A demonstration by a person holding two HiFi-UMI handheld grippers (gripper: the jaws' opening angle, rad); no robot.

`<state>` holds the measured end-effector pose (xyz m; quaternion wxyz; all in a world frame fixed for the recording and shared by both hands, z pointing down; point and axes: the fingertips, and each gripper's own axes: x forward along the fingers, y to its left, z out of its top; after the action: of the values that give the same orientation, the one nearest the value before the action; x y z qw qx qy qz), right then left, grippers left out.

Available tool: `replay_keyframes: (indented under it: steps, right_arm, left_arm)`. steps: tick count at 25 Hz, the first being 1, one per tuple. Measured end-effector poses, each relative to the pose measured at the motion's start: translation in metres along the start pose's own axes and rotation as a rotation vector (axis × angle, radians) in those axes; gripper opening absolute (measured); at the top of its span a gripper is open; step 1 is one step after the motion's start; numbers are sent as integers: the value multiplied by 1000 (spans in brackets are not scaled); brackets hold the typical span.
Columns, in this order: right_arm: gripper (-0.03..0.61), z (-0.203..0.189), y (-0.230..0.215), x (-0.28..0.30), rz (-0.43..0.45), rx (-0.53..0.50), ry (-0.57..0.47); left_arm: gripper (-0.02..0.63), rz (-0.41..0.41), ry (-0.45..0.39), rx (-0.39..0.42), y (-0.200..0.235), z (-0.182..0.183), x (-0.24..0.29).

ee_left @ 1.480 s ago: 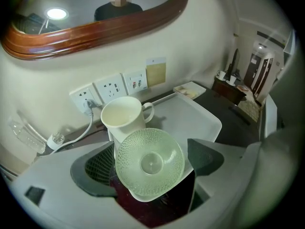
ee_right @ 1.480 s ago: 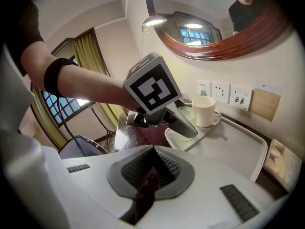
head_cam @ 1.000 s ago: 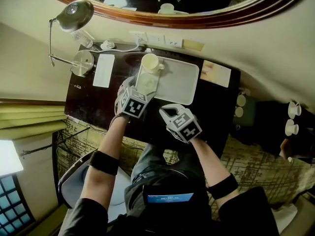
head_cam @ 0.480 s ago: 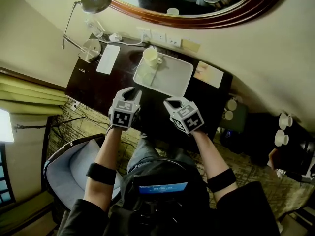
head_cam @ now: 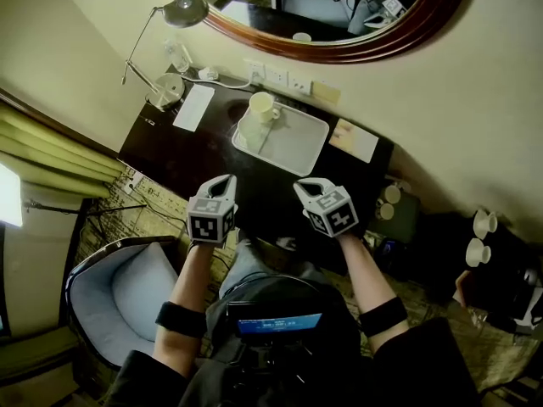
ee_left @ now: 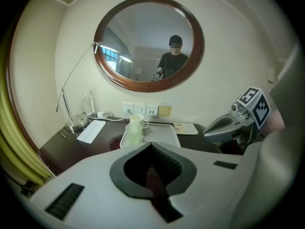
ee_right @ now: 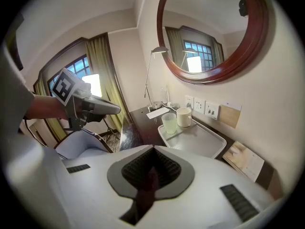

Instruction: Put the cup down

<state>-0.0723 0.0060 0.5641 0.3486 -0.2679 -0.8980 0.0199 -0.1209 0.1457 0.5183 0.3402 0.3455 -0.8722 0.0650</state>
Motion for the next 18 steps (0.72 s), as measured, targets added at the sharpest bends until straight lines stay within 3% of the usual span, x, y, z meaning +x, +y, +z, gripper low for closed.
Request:
replay_keyframes:
  steps: [13, 18]
  right_arm:
    - [3, -17, -18, -28, -70, 100, -55]
    - [3, -20, -23, -29, -83, 112, -47]
  left_arm:
    - [0, 42, -65, -103, 7, -18, -25]
    - [0, 58, -68, -79, 16, -20, -25]
